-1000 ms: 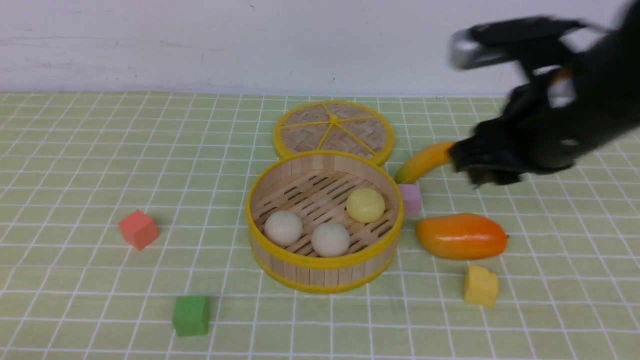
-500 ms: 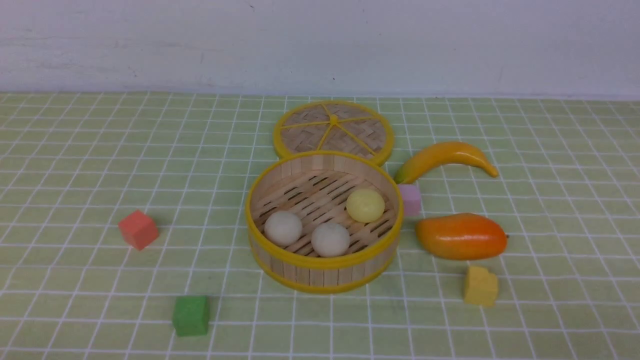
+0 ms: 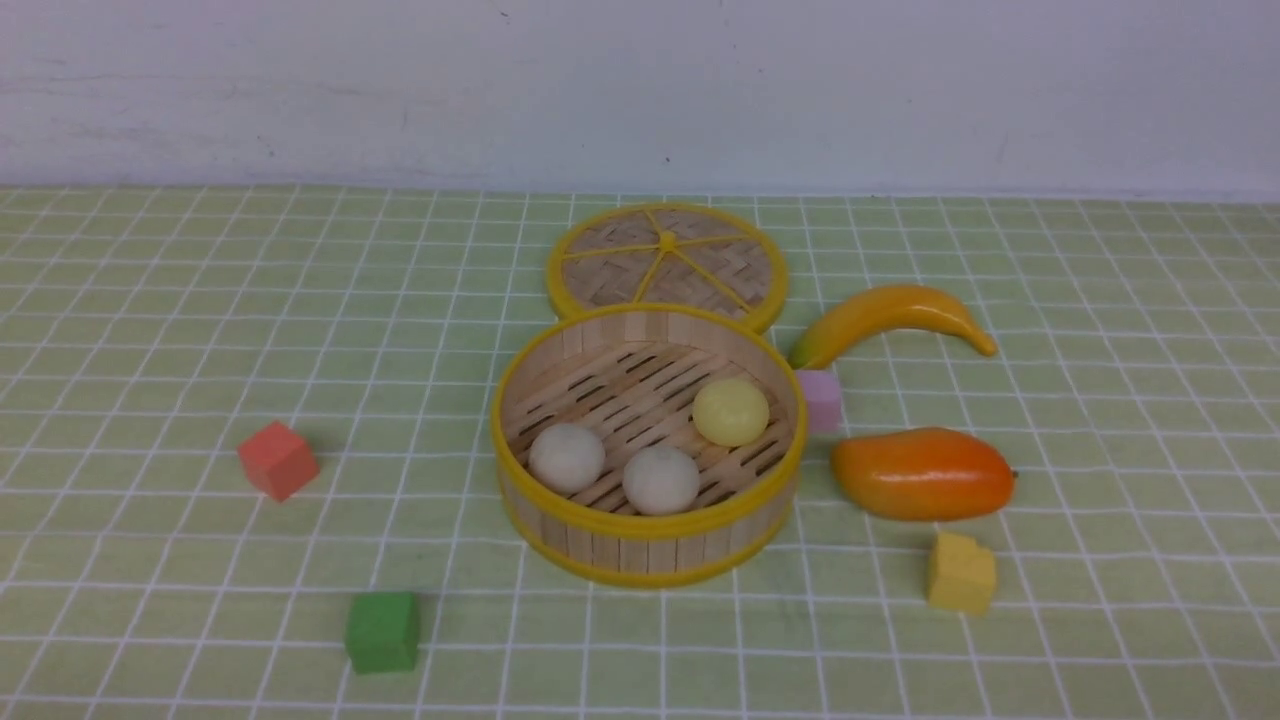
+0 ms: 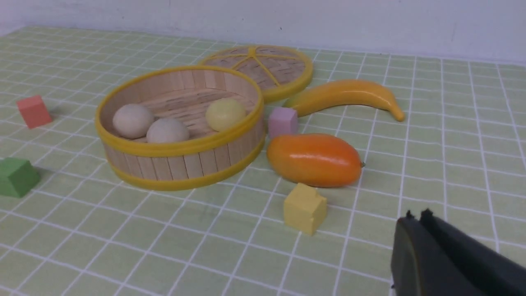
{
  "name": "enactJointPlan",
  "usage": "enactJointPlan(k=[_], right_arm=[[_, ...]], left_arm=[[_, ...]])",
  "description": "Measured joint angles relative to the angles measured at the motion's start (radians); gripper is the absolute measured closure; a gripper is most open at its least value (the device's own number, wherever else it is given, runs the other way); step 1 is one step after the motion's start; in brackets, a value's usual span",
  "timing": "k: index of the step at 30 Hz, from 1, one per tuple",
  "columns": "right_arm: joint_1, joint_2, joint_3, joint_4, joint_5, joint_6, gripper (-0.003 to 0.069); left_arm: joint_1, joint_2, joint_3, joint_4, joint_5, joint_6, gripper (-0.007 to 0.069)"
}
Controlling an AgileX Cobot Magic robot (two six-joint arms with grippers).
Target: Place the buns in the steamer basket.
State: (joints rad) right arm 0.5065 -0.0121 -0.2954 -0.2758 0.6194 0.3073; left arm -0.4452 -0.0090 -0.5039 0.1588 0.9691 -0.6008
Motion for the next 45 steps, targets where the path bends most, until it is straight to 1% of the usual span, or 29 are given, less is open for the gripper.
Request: enactJointPlan(k=[16, 20, 21, 22, 23, 25, 27, 28, 30, 34, 36, 39, 41, 43, 45], right_arm=[[0.0, 0.0, 0.004, 0.0, -0.003, 0.001, 0.0664], [0.0, 0.0, 0.004, 0.0, -0.003, 0.001, 0.066], [0.0, 0.0, 0.004, 0.0, -0.003, 0.001, 0.0659], [0.0, 0.0, 0.004, 0.0, -0.003, 0.001, 0.0658], [0.0, 0.0, 0.004, 0.0, -0.003, 0.001, 0.0658], [0.0, 0.0, 0.004, 0.0, -0.003, 0.001, 0.0657], [0.0, 0.0, 0.005, 0.0, -0.003, 0.001, 0.0655], [0.0, 0.0, 0.005, 0.0, -0.003, 0.001, 0.0655], [0.0, 0.0, 0.005, 0.0, -0.003, 0.001, 0.0654], [0.0, 0.0, 0.005, 0.0, -0.003, 0.001, 0.0648], [0.0, 0.0, 0.005, 0.0, -0.003, 0.001, 0.0645], [0.0, 0.0, 0.005, 0.0, -0.003, 0.001, 0.0642], [0.0, 0.0, 0.005, 0.0, -0.003, 0.001, 0.0639], [0.0, 0.0, 0.005, 0.0, -0.003, 0.001, 0.0637], [0.0, 0.0, 0.005, 0.0, -0.003, 0.001, 0.0635]], left_arm=[[0.0, 0.0, 0.001, 0.0, -0.008, 0.0, 0.0452], [0.0, 0.0, 0.043, 0.045, -0.137, 0.002, 0.0449], [0.0, 0.0, 0.073, 0.084, -0.238, 0.003, 0.0449], [0.0, 0.0, 0.082, 0.104, -0.269, 0.005, 0.0449], [0.0, 0.009, 0.125, 0.152, -0.416, 0.005, 0.0449], [0.0, 0.024, 0.161, 0.172, -0.524, 0.004, 0.0446], [0.009, 0.041, 0.185, 0.172, -0.58, -0.008, 0.0445], [0.033, 0.051, 0.207, 0.163, -0.603, -0.032, 0.0445], [0.056, 0.052, 0.222, 0.153, -0.607, -0.048, 0.0443], [0.165, 0.039, 0.267, 0.107, -0.609, -0.059, 0.0442], [0.19, 0.034, 0.279, 0.087, -0.609, -0.045, 0.0442], [0.26, 0.009, 0.312, 0.012, -0.624, 0.063, 0.0442], [0.288, 0.0, 0.34, -0.048, -0.65, 0.16, 0.0442], [0.309, -0.002, 0.391, -0.11, -0.699, 0.251, 0.044], [0.312, -0.002, 0.437, -0.147, -0.724, 0.299, 0.0438]])
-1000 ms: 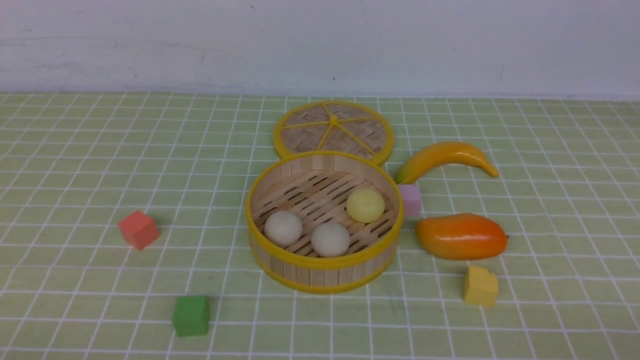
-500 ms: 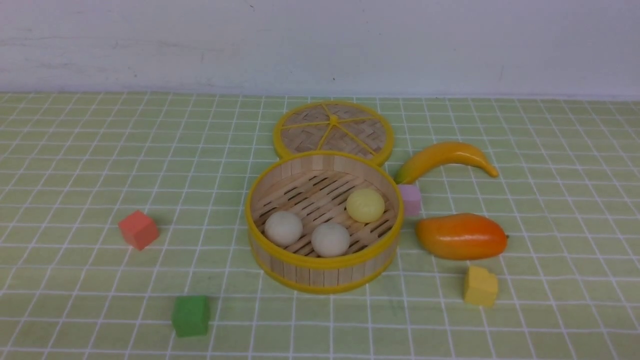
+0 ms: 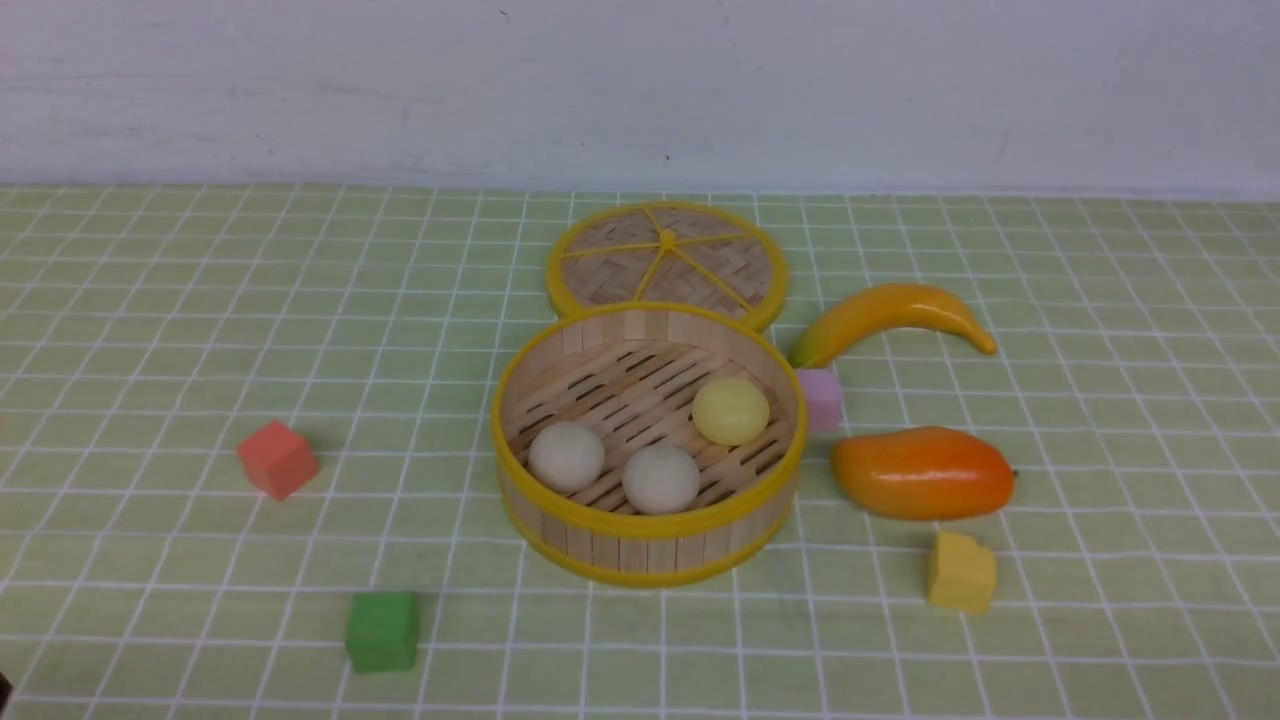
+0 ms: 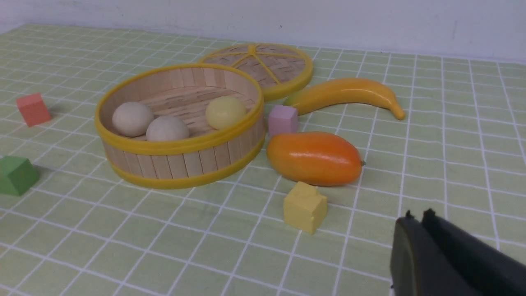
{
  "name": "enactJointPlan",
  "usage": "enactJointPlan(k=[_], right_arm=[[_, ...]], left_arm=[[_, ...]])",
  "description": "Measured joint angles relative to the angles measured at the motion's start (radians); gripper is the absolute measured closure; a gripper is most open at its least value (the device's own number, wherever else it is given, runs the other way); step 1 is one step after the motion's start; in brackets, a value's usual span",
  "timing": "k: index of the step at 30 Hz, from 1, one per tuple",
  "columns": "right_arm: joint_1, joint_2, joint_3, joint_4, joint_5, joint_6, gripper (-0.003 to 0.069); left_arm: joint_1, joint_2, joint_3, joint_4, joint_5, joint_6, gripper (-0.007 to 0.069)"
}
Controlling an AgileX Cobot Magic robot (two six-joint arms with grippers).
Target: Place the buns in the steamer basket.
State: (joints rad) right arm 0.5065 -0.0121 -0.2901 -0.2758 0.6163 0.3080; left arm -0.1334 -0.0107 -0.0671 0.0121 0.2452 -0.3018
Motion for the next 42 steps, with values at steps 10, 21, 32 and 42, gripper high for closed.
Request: enactJointPlan(k=[10, 21, 32, 42], right_arm=[[0.001, 0.0, 0.0, 0.0, -0.002, 0.0, 0.0619], [0.001, 0.0, 0.0, 0.0, -0.002, 0.0, 0.0603], [0.001, 0.0, 0.0, 0.0, -0.002, 0.0, 0.0587], [-0.252, 0.0, 0.0, 0.004, -0.002, 0.0, 0.0574]], left_arm=[[0.001, 0.0, 0.097, -0.09, 0.131, 0.035, 0.0428], [0.001, 0.0, 0.098, -0.096, 0.138, 0.035, 0.0416], [0.001, 0.0, 0.098, -0.096, 0.138, 0.035, 0.0407], [0.001, 0.0, 0.098, -0.096, 0.138, 0.036, 0.04]])
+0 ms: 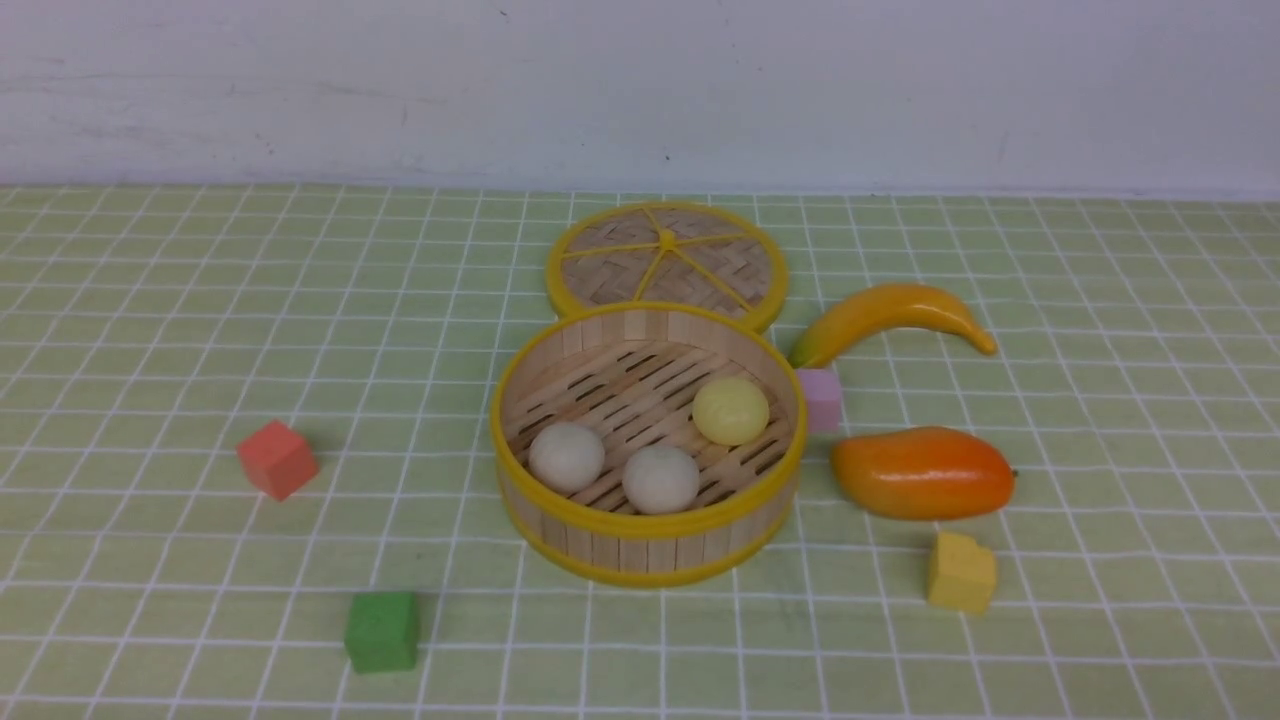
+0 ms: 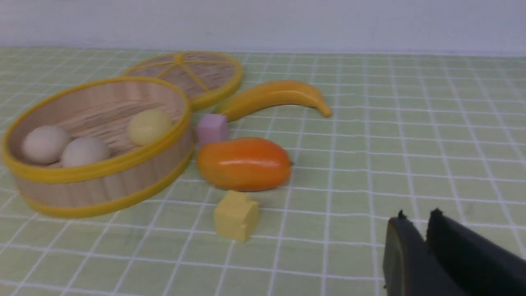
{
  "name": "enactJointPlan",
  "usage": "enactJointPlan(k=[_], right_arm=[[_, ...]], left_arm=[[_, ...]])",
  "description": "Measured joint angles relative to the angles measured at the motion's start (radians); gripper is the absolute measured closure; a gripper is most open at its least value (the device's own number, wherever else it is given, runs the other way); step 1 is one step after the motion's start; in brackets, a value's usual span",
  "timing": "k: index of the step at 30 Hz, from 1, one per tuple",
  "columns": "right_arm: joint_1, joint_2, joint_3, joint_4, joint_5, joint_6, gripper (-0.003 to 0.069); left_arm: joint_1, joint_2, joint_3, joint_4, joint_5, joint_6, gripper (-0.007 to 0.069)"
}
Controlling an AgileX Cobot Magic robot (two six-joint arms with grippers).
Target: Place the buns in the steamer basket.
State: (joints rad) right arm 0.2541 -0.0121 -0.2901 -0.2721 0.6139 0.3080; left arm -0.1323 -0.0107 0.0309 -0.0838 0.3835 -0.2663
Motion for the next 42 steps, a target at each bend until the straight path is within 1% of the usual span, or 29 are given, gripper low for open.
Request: enactJointPlan(k=[1, 4, 7, 10, 16, 18, 20, 22, 24, 26, 33, 42], right_arm=[[-0.006, 0.0, 0.0, 0.0, 0.0, 0.0, 0.0574], [-0.091, 0.0, 0.0, 0.0, 0.0, 0.0, 0.0568], [-0.136, 0.0, 0.0, -0.005, 0.0, 0.0, 0.0562], [-0.142, 0.0, 0.0, -0.031, 0.0, 0.0, 0.0557], [-0.144, 0.0, 0.019, -0.045, -0.028, 0.005, 0.0553], [-0.145, 0.0, 0.053, -0.04, -0.053, 0.022, 0.055], [-0.151, 0.0, 0.129, -0.037, -0.125, 0.045, 0.0548], [-0.161, 0.0, 0.17, -0.033, -0.157, 0.048, 0.0547], [-0.206, 0.0, 0.28, -0.019, -0.211, 0.048, 0.0543], [-0.227, 0.0, 0.304, -0.004, -0.193, 0.048, 0.0542], [-0.3, 0.0, 0.308, -0.015, -0.207, 0.018, 0.0533], [-0.302, 0.0, 0.308, -0.018, -0.207, 0.013, 0.0524]], left_arm=[[0.0, 0.0, 0.0, 0.0, 0.0, 0.0, 0.0399], [0.0, 0.0, 0.0, 0.0, 0.0, 0.0, 0.0396], [0.0, 0.0, 0.0, 0.0, 0.0, 0.0, 0.0391], [0.0, 0.0, 0.0, 0.0, 0.0, 0.0, 0.0389], [0.0, 0.0, 0.0, 0.0, 0.001, 0.0, 0.0389], [0.0, 0.0, 0.0, 0.0, 0.001, 0.0, 0.0387], [0.0, 0.0, 0.0, 0.0, 0.001, 0.0, 0.0387], [0.0, 0.0, 0.0, 0.0, 0.001, 0.0, 0.0387], [0.0, 0.0, 0.0, 0.0, 0.001, 0.0, 0.0387], [0.0, 0.0, 0.0, 0.0, 0.001, 0.0, 0.0387], [0.0, 0.0, 0.0, 0.0, 0.001, 0.0, 0.0387], [0.0, 0.0, 0.0, 0.0, 0.001, 0.0, 0.0387]])
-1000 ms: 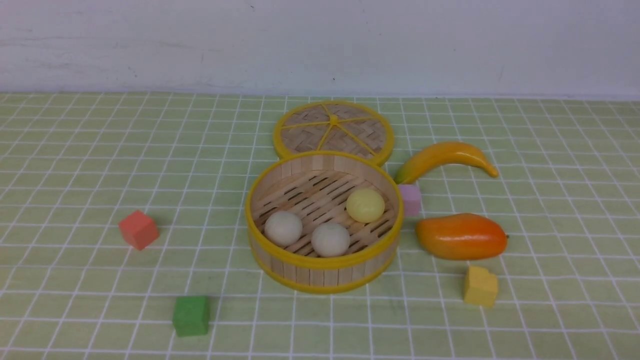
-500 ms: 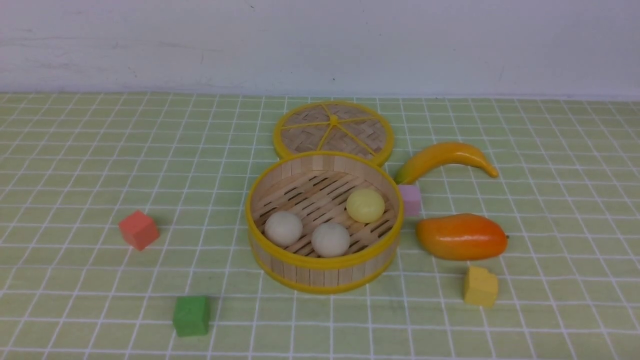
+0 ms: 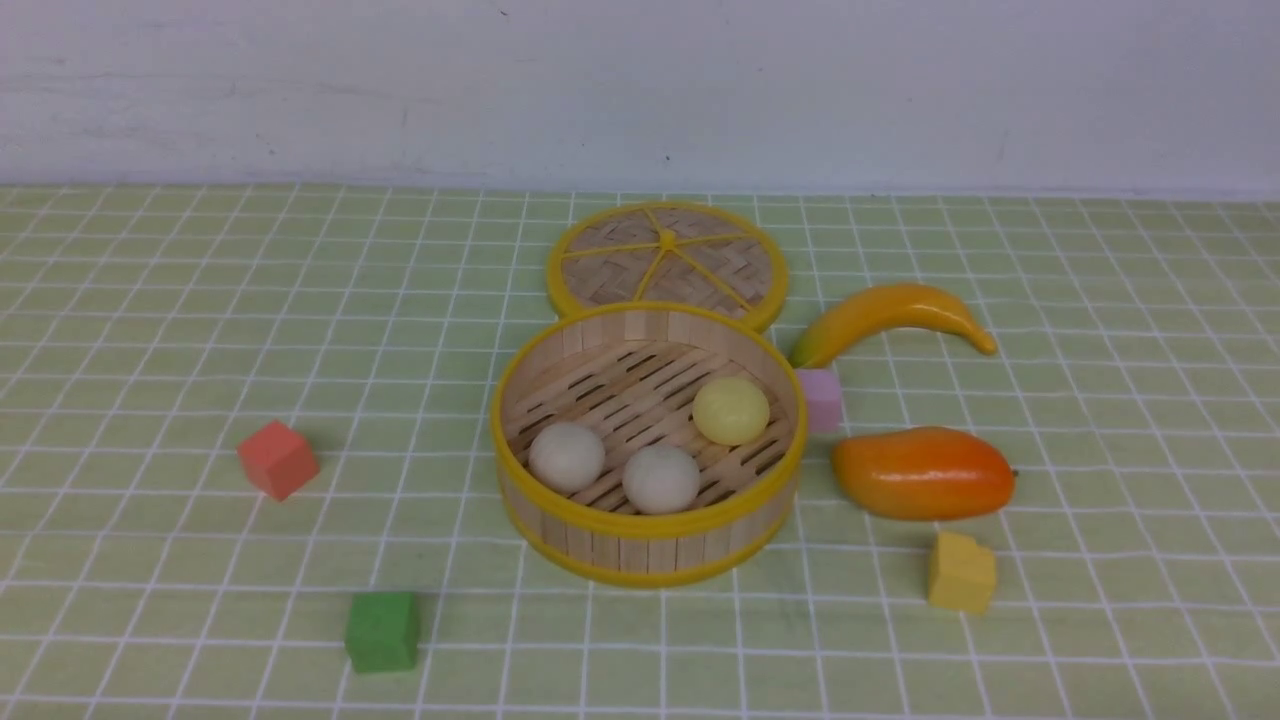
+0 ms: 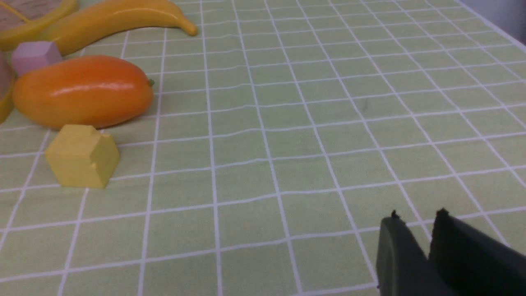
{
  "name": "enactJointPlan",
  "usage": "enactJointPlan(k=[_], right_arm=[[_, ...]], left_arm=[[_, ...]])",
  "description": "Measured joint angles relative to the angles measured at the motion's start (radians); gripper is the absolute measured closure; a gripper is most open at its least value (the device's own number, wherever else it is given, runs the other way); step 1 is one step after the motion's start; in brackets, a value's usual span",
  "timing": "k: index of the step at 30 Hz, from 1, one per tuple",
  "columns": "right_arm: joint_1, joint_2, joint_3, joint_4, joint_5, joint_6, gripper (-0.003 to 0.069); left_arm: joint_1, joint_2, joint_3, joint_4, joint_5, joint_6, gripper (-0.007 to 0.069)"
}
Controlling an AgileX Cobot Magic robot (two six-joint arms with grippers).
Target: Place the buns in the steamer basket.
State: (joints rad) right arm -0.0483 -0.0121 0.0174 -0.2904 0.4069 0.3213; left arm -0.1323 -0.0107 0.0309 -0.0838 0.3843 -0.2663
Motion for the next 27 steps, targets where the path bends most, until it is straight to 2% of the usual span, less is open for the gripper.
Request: enactJointPlan(k=[27], right_arm=[[0.0, 0.0, 0.0, -0.002, 0.0, -0.003, 0.0496]], left_arm=[[0.001, 0.0, 0.0, 0.0, 0.0, 0.001, 0.0387]])
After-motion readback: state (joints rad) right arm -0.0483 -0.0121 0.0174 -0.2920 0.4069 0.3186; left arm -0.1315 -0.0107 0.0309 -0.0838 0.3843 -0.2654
